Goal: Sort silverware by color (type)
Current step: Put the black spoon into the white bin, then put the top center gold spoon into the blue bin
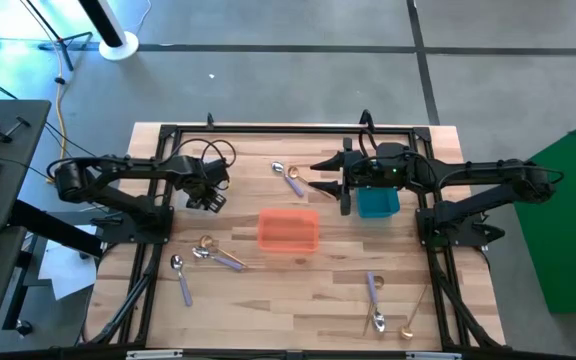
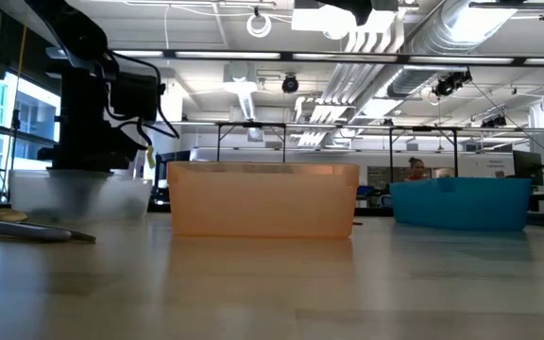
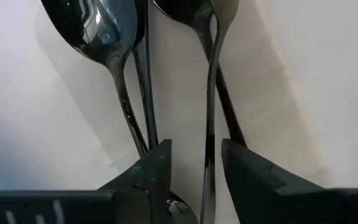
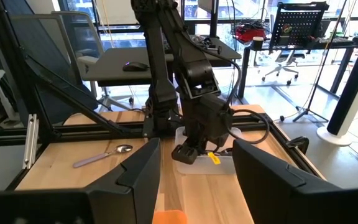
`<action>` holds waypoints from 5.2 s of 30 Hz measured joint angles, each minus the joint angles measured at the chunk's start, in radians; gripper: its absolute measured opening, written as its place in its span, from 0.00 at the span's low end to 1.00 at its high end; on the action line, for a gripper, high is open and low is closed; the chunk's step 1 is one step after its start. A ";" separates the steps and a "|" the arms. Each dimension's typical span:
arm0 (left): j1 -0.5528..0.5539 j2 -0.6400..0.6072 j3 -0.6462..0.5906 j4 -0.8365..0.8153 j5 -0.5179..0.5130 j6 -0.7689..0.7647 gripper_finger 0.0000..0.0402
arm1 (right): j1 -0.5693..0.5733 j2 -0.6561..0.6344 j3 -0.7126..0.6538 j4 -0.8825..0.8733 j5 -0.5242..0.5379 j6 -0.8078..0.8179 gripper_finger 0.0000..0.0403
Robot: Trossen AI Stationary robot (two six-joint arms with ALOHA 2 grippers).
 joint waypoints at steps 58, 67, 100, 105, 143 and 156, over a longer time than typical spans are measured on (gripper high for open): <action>-0.225 -0.593 0.085 0.955 0.250 0.405 0.37 | 0.000 0.000 0.000 0.013 0.002 0.044 0.46; -0.225 -0.593 0.085 0.952 0.234 0.443 0.37 | 0.000 0.000 0.000 0.017 0.001 0.044 0.46; -0.225 -0.593 0.085 0.950 0.232 0.435 0.37 | 0.000 0.011 0.000 0.013 0.207 0.105 0.46; -0.225 -0.593 0.085 0.951 0.232 0.435 0.37 | -0.035 0.095 0.026 -0.108 0.293 0.271 0.46; -0.225 -0.593 0.085 0.950 0.227 0.408 0.37 | -0.260 0.815 0.182 -0.370 0.144 0.411 0.38; -0.225 -0.593 0.085 0.950 0.201 0.383 0.37 | -0.248 0.816 0.180 -0.384 0.162 0.388 0.17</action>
